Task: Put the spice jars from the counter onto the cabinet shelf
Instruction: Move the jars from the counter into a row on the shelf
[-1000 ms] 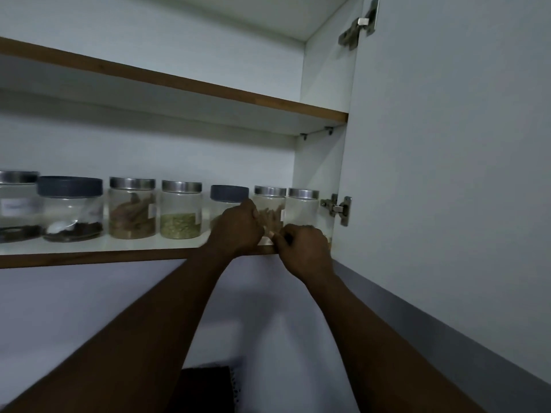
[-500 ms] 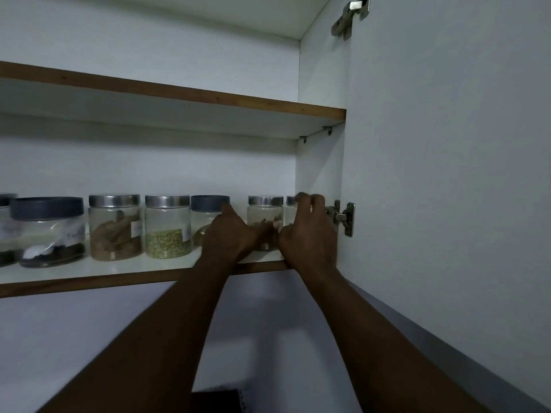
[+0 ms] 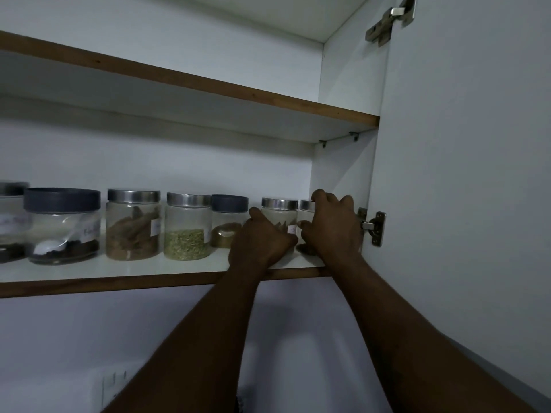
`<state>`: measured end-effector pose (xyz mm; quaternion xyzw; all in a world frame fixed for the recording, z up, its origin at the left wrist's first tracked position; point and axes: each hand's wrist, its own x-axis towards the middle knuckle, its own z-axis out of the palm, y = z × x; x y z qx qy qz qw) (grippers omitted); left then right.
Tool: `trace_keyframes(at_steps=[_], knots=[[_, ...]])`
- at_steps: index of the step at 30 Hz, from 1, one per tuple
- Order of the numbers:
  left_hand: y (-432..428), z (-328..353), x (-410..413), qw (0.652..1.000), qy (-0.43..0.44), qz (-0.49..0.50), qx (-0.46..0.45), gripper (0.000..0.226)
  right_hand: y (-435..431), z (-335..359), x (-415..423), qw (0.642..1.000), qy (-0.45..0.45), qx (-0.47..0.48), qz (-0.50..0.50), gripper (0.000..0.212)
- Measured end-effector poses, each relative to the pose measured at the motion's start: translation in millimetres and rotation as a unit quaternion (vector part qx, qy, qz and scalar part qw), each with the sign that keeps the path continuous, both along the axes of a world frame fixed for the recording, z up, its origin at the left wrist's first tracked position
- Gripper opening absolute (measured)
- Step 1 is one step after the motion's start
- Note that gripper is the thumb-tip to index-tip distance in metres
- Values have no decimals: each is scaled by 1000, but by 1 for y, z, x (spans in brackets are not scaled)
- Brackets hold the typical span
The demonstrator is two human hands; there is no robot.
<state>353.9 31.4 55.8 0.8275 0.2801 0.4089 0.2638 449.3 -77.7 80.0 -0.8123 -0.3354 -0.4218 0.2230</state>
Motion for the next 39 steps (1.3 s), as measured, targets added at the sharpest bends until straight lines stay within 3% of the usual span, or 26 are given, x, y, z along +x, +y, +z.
trace_keyframes(at_steps=[5,9,14,20,26,31,39], knots=[[2,0,2,1000,-2,25,5,104,-1,2,8,1000,-30,8,-1,55],[1,-1,1,999,-22,27,1,107,5,-9,8,994,12,61,90,54],[-4,-1,-3,999,-37,35,2,90,11,-29,8,986,29,104,126,68],[-7,1,-6,998,-34,55,17,101,12,-34,17,971,61,179,147,85],[-9,2,-9,998,-34,50,13,108,12,-35,18,960,69,203,180,73],[-6,1,-10,998,-9,61,27,103,9,-33,18,937,169,202,231,72],[-3,0,-8,998,-7,60,14,94,13,-36,25,955,138,195,178,101]])
